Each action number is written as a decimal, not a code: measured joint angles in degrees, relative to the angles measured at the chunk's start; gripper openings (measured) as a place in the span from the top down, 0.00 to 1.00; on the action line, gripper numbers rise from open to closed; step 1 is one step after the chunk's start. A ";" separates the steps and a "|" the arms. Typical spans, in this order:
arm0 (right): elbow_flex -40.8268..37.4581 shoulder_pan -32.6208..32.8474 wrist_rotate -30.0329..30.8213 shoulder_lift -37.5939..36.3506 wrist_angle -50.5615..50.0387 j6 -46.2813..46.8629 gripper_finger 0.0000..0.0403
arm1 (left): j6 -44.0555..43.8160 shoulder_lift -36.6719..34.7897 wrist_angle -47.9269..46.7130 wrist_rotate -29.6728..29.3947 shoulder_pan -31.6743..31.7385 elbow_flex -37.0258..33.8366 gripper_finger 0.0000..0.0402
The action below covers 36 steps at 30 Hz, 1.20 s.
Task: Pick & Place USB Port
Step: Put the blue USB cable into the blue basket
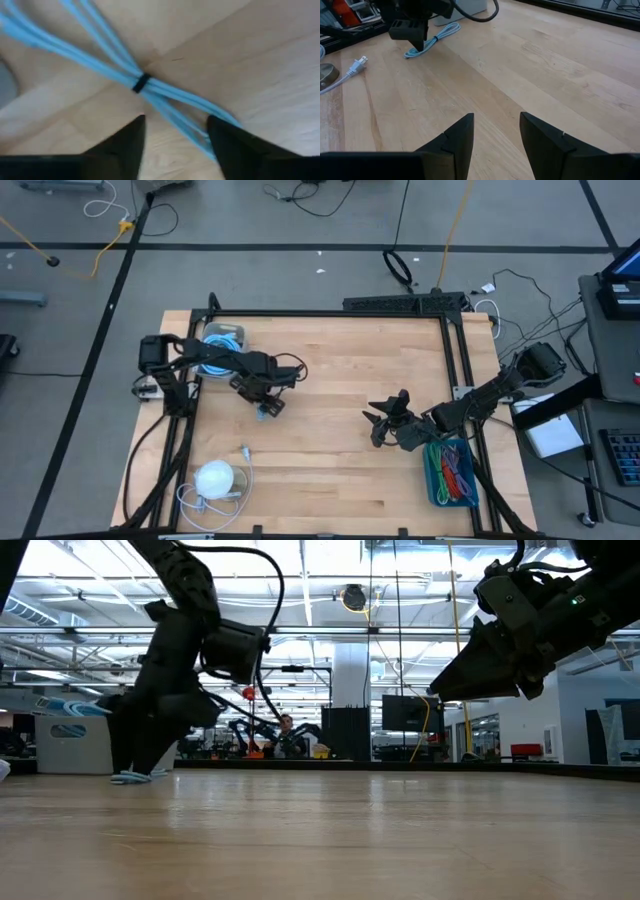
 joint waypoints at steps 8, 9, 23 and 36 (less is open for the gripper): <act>0.00 0.00 0.02 0.00 0.00 0.03 0.63 | 4.47 -0.05 6.10 -2.67 -1.89 0.01 0.96; 0.00 0.00 0.01 0.00 0.00 0.04 0.63 | 5.31 -0.32 6.30 -3.63 -2.80 0.16 0.97; -7.80 4.29 4.08 2.95 52.12 -24.12 0.63 | 18.05 -18.32 43.98 -50.47 -31.45 1.01 0.99; 12.48 -1.90 -30.07 24.11 68.58 -35.95 0.63 | 32.25 -12.58 67.00 -37.87 -33.02 0.87 1.00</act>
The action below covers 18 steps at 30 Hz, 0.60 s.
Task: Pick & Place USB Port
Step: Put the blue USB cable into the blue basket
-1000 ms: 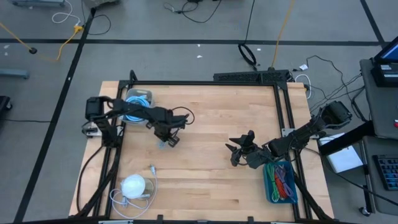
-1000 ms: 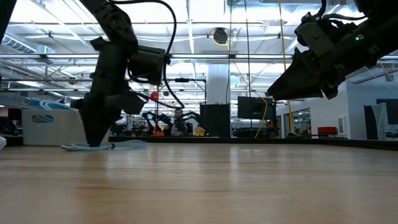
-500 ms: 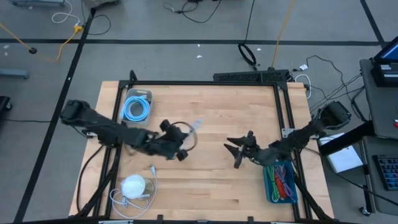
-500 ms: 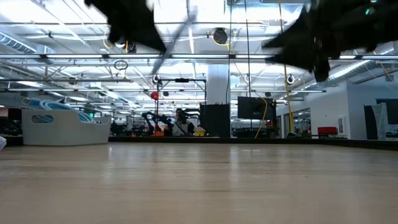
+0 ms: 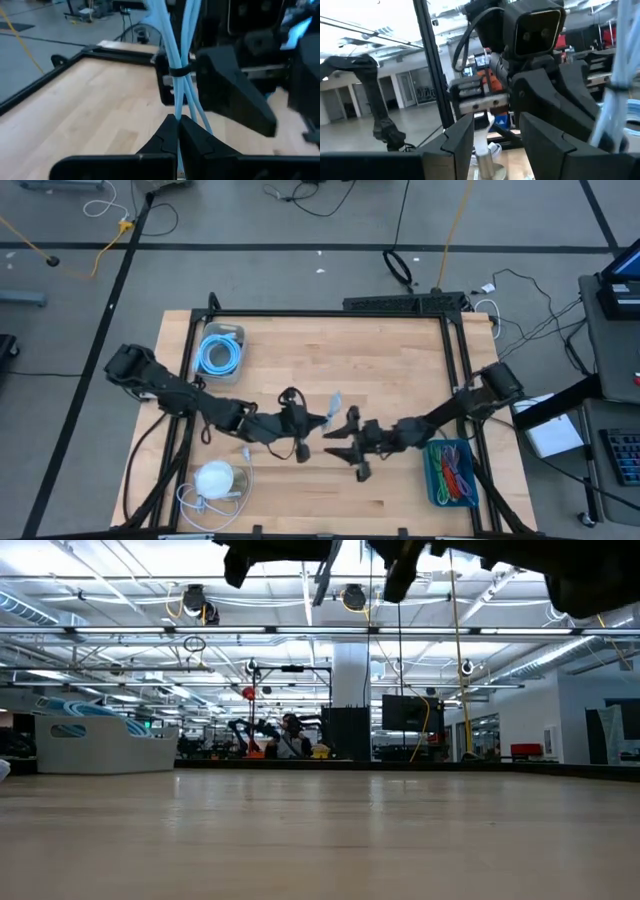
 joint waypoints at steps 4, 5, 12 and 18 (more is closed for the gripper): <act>3.22 -0.25 0.36 1.37 -4.90 0.78 0.63 | 0.24 1.30 -1.53 0.66 -0.96 -0.07 1.00; 3.40 -0.29 0.36 1.37 -5.31 0.78 0.63 | 0.25 1.45 -2.03 0.61 -1.42 -0.20 1.00; 3.54 0.76 0.94 0.52 -5.29 0.04 0.63 | -5.40 -1.47 -17.19 -14.48 -3.63 -0.11 1.00; 3.45 1.32 6.21 0.58 -5.72 -2.35 0.63 | -7.44 -4.01 -19.63 -17.67 -8.86 -0.06 1.00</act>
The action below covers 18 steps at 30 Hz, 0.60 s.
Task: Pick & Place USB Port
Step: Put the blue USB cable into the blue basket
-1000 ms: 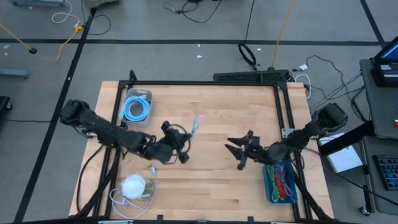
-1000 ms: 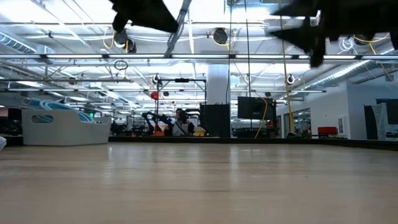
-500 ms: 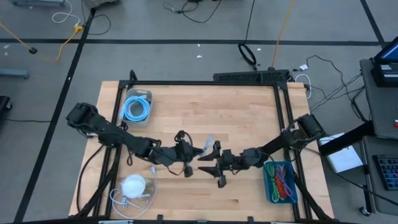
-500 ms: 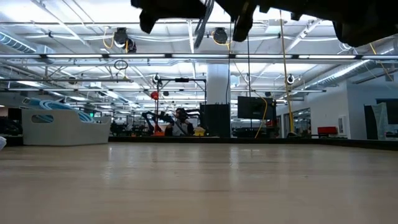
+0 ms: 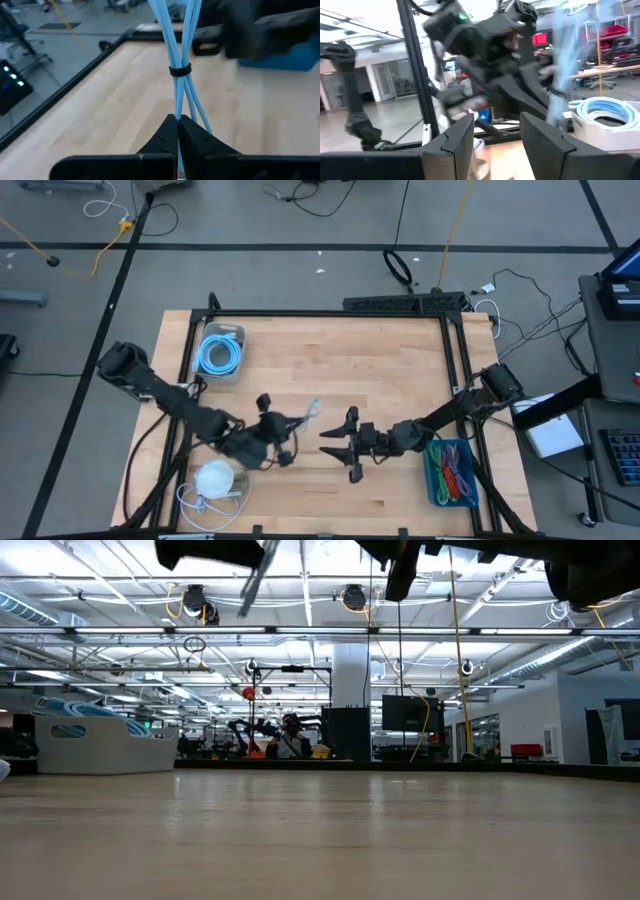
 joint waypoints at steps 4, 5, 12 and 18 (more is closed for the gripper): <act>-0.02 -0.47 0.15 0.00 0.16 0.00 0.63 | -0.36 0.54 3.27 -0.05 -3.10 0.04 1.00; -0.02 -0.65 0.10 0.00 0.37 0.03 0.63 | -0.37 1.27 3.81 0.21 -3.60 0.04 1.00; -0.02 -1.52 0.10 0.00 1.23 0.68 0.63 | -0.48 5.33 8.39 3.29 -5.01 0.00 1.00; -0.02 -1.93 0.08 0.00 1.45 1.41 0.63 | 2.49 7.60 13.46 7.30 -3.42 0.04 1.00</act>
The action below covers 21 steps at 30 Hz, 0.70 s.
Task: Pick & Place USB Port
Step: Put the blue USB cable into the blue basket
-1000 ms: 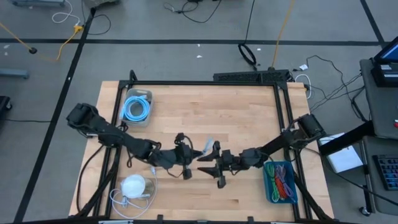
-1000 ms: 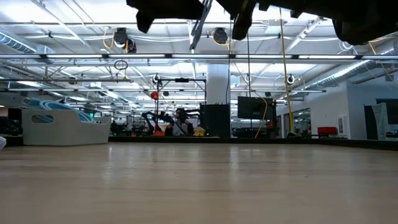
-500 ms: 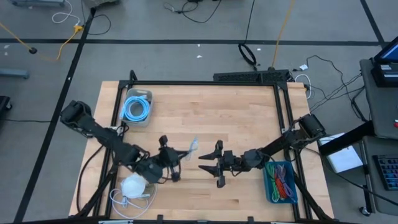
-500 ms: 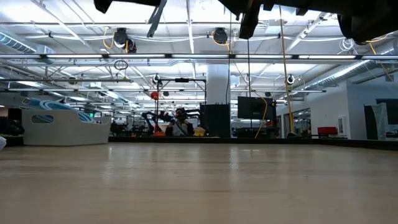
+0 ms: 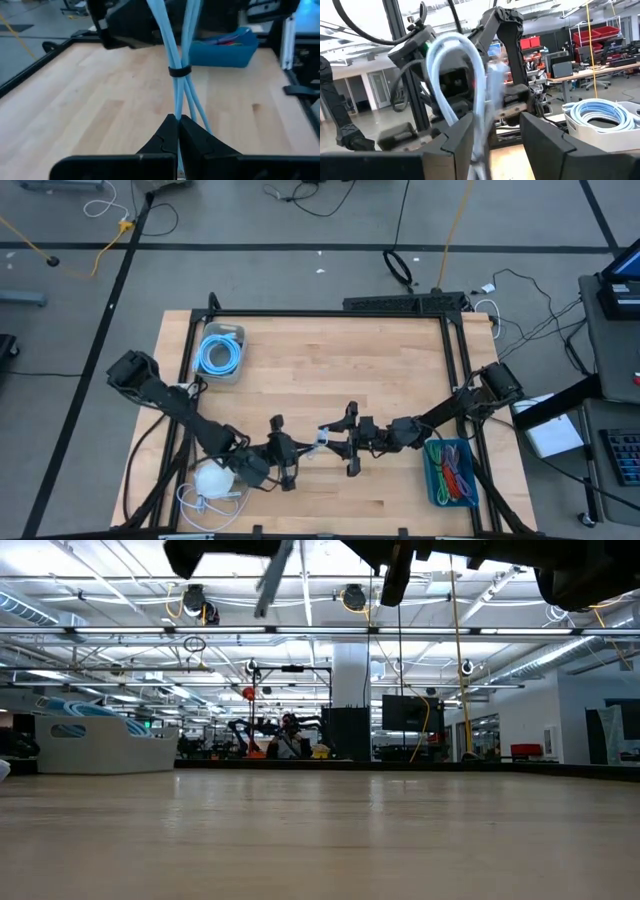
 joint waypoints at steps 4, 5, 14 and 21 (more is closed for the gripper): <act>-0.02 0.02 0.00 0.00 0.07 -0.02 0.63 | 1.97 0.10 1.84 1.92 2.08 -0.04 1.00; -0.02 0.02 -0.09 0.00 0.07 -0.01 0.63 | 2.71 0.07 2.50 2.03 2.37 -0.04 1.00; -0.02 0.02 -0.13 0.00 -0.26 0.44 0.69 | 4.29 0.07 5.95 8.25 4.15 -0.04 0.99; -0.04 0.85 1.20 0.00 -1.81 -0.72 0.97 | 3.89 -2.15 -2.20 9.46 0.45 -0.02 0.88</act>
